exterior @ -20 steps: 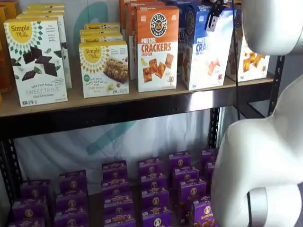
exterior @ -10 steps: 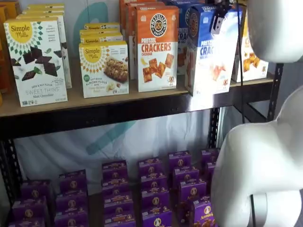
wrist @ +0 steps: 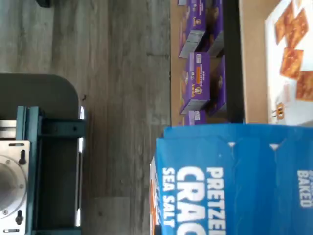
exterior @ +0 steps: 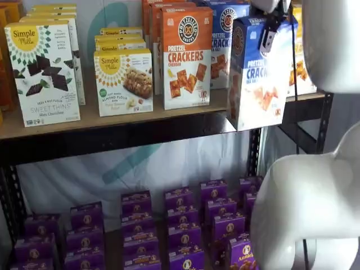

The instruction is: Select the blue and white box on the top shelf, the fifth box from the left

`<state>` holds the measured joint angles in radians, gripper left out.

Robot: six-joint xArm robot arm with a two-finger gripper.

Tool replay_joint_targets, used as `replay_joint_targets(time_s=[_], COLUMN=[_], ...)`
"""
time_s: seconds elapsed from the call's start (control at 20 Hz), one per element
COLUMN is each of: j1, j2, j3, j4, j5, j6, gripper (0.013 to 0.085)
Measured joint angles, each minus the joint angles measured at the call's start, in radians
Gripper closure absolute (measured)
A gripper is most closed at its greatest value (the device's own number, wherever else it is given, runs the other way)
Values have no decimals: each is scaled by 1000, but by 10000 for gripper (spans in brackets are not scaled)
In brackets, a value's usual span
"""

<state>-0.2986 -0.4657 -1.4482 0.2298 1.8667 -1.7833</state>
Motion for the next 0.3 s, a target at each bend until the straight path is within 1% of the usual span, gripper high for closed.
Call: replay_joint_targets(time_s=[0.3], j1=[-44], j2=[-52], j3=[65], j4=[-1], j5=[7], j6=[-46], gripper=[450])
